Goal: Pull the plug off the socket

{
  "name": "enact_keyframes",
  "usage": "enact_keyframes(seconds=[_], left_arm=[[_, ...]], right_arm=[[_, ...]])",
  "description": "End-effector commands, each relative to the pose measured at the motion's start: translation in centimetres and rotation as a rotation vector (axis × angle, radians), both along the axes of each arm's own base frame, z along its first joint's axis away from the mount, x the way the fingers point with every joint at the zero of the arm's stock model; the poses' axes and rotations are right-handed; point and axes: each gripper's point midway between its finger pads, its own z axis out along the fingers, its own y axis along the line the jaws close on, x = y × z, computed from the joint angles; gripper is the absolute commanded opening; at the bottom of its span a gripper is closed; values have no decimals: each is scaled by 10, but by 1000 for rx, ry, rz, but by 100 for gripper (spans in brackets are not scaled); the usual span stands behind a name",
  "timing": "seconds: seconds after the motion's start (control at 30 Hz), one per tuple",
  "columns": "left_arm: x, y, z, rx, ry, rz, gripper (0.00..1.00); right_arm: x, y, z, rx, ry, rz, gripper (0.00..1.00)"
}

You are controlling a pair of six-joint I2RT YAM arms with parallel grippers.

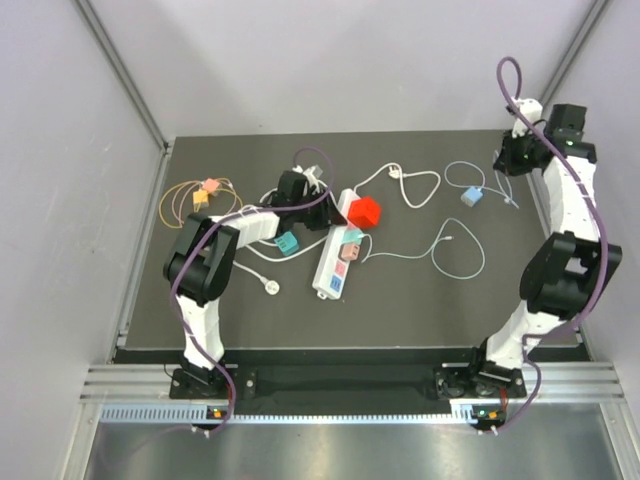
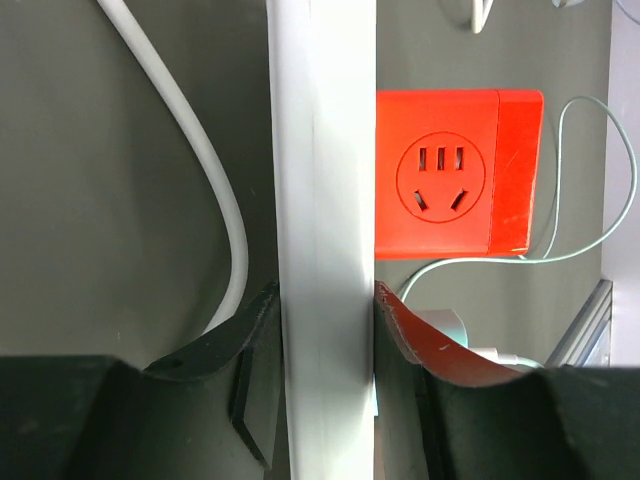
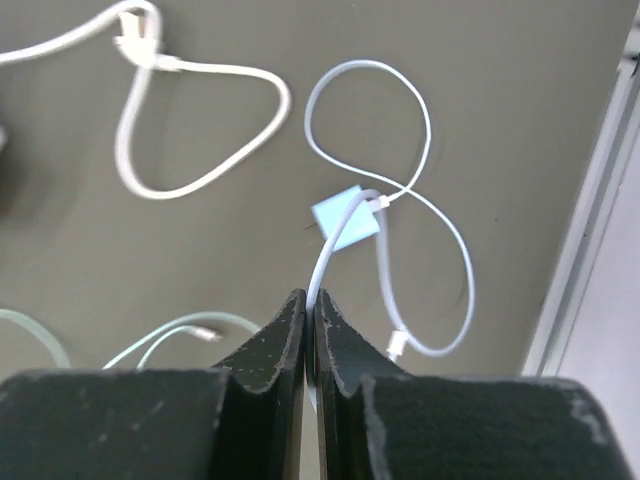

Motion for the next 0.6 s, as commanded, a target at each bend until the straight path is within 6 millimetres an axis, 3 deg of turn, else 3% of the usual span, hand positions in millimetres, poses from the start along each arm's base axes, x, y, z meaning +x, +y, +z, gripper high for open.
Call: enact_keyframes(seconds=[0.0,0.17,0.3,0.4,0.5,0.57], left_arm=[[7,-12,65,-120,-174,-42,0],[5,-14,72,-159,-175,-24,0],[3,-17,78,-195,-169,-11,0],[4,-18,82,-209,-173,2,0],[3,-19,84,-215,-174,1,0],[4,-20,87,-217,-180,2,0]], right_arm=[[36,-15,-38,-49,0,-85,6],[44,-1,-83,-45,72,-47,12],[39,9,-102,-62,101,-21,30],[36,8,-100,-80,89,-15,44],[35,1,-74,-120,33,-32,67],[33,0,-60,-142,2,-27,77]])
